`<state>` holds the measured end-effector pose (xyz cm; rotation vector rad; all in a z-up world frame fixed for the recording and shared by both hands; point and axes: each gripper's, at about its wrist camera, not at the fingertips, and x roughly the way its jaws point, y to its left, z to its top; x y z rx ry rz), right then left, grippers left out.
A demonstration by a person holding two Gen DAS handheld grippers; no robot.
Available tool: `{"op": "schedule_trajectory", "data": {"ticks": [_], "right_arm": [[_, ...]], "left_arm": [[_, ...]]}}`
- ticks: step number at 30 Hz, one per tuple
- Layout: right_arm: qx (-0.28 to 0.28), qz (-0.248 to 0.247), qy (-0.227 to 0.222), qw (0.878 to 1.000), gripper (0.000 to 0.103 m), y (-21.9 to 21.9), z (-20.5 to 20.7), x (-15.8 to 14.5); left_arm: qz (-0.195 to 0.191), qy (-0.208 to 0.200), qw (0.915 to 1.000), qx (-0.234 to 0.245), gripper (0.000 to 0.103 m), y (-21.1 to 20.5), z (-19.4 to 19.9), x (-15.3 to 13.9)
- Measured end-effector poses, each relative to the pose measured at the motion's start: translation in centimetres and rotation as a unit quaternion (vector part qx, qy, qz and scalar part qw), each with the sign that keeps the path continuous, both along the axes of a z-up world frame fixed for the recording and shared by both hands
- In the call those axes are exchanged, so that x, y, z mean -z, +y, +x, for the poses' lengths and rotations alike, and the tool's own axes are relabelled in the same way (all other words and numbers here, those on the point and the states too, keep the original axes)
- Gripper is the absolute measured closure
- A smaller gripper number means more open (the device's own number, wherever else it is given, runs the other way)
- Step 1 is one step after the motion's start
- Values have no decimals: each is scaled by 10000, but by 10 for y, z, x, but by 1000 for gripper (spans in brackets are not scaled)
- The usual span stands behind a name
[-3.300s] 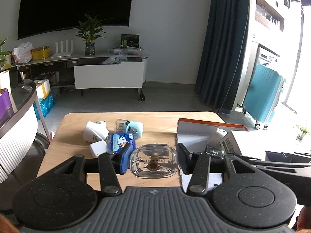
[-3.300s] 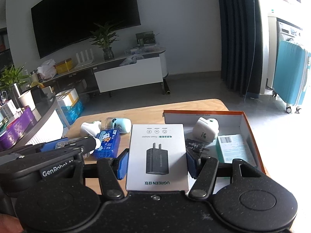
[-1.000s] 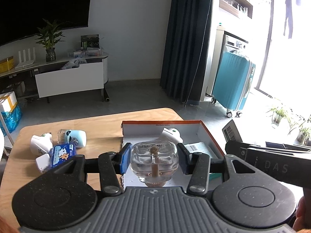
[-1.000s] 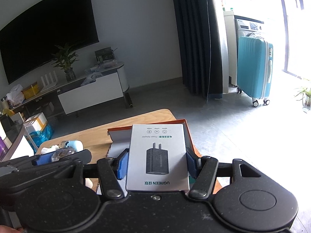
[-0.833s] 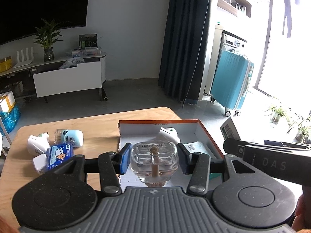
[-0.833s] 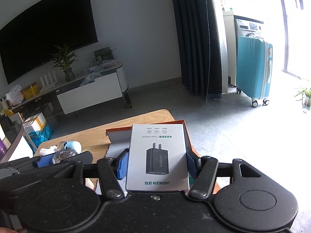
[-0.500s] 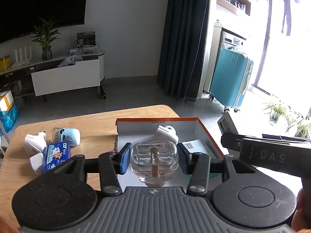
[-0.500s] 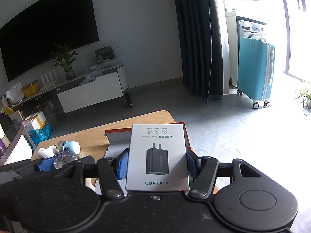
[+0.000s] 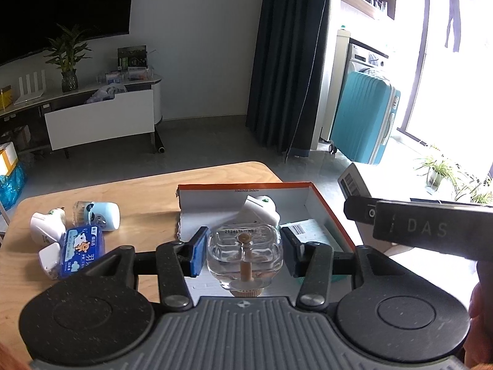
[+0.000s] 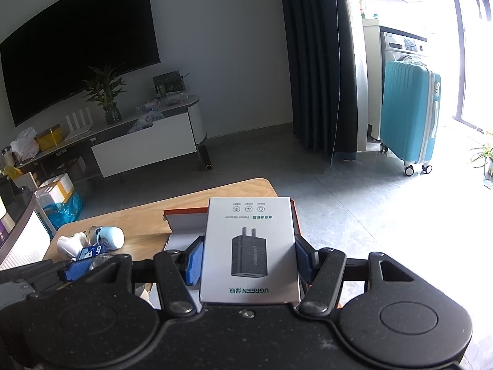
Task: Organize rigid objects
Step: 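Lower and open the left tool to release the bottle while the right tool releases the box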
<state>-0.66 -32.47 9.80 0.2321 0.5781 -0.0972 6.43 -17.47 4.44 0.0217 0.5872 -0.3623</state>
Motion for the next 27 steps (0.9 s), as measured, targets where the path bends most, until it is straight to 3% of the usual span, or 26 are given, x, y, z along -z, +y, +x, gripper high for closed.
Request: {"op": "schedule_trajectory", "data": {"ticks": [27], "right_arm": [[-56, -70, 206, 9997, 32, -7, 35, 10]], "left_arm": [[38, 180, 9998, 127, 54, -13, 18, 9]]}}
